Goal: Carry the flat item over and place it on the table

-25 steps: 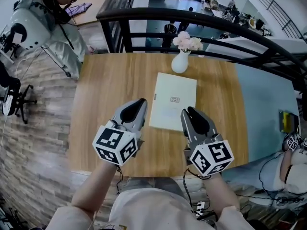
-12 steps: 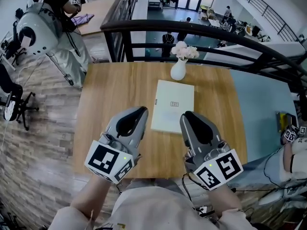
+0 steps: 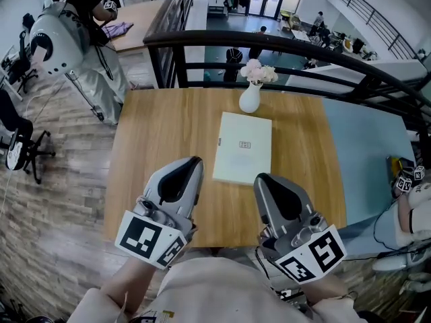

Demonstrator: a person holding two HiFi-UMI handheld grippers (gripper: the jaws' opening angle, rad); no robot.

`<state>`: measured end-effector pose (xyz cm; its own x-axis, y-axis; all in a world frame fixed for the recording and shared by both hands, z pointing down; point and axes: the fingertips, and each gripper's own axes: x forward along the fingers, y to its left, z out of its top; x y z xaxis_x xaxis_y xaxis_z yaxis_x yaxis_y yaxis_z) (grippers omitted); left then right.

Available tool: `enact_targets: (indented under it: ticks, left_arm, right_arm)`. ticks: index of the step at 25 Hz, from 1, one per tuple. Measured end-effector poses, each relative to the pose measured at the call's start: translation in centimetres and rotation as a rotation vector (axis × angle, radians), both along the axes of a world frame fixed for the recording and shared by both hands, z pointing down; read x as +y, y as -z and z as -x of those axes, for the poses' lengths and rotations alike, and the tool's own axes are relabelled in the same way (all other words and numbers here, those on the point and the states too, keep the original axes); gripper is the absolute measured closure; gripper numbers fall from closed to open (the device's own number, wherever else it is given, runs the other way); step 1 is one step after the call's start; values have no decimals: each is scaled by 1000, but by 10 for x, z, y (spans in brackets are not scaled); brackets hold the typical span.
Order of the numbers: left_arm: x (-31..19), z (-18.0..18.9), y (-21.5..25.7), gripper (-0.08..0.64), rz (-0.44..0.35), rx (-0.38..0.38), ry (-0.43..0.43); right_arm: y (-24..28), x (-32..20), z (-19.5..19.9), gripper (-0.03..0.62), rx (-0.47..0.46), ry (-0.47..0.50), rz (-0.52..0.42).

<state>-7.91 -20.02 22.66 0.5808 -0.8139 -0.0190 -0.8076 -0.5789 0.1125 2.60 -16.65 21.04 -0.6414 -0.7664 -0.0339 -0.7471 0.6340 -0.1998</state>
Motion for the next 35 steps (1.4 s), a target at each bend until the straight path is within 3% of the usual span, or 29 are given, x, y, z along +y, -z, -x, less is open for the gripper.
enact_targets:
  ticks: [11,16,22,26,35]
  left_arm:
    - [33,-5,-31,558,78,-66,-17]
    - [31,-10,-35,558,86,-68,-19]
    - [32,-19,-45,558,106,-86,-30]
    - [37,-22,-51,558,111,-93,-34]
    - [26,-25,-56,558,115,-109,-45]
  right_arm:
    - [-27,22,-1,592,-33,39,130]
    - [-40,18,0,592,65,40,98]
    - [-49,19,-2,592,85,52,100]
    - [-49,25,-2,591,157,33,45]
    - [-54,18,0,591,163,37,57]
